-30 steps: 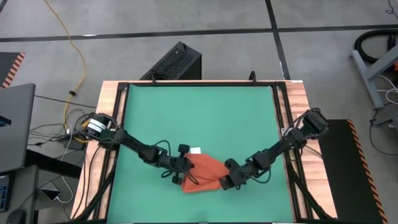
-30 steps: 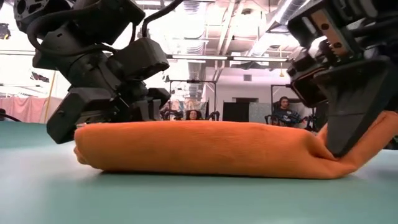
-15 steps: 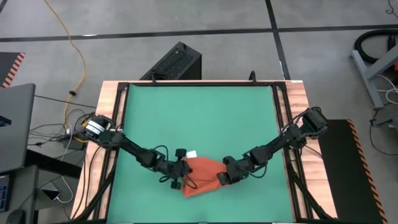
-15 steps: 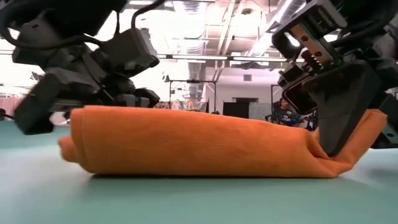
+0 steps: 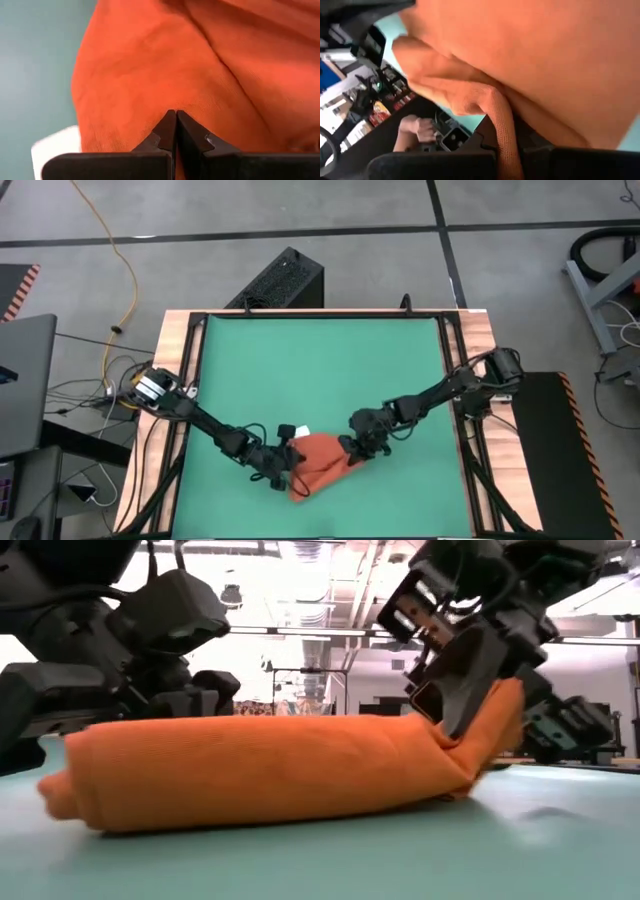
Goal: Roll towel into tight, uniform cylinder
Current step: Roll the orange towel
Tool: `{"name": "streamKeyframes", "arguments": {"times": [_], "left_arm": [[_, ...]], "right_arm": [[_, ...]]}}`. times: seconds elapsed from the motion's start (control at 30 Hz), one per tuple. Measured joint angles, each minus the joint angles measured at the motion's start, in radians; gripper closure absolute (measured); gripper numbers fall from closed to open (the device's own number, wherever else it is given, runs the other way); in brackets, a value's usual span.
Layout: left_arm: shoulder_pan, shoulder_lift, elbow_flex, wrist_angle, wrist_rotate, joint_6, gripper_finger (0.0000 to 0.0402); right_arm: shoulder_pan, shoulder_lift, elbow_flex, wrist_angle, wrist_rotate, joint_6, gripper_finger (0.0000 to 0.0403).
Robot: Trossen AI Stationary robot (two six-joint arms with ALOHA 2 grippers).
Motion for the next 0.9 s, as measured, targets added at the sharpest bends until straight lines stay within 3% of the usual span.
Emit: {"name": "streamKeyframes", "arguments": {"times": [0.2, 0.33, 0.5, 0.73, 0.8, 0.9], "left_arm": [[-0.052, -0.101, -0.008, -0.130, -0.106, 0.009, 0.0402], [-0.105, -0.166, -0.009, -0.258, -0.243, -0.043, 0.0402], [-0.165, -0.224, -0.005, -0.270, -0.435, -0.051, 0.0402], [-0.226, -0.224, -0.003, -0.052, -0.351, 0.028, 0.0402], [-0.263, -0.204, -0.002, -0.010, -0.397, 0.100, 0.0401], [-0.321, -0.160, 0.002, 0.062, -0.548, 0.159, 0.0402]], "right_arm": [[-0.062, 0.000, 0.000, -0.005, -0.020, -0.046, 0.0381], [-0.082, 0.000, 0.000, -0.014, -0.033, -0.062, 0.0381], [-0.095, 0.001, 0.000, -0.061, -0.034, -0.095, 0.0380], [-0.107, 0.015, 0.000, -0.062, -0.061, -0.133, 0.0380], [-0.117, 0.017, -0.001, -0.063, -0.061, -0.144, 0.0380], [-0.135, 0.017, -0.001, -0.060, -0.057, -0.169, 0.0380]]}}
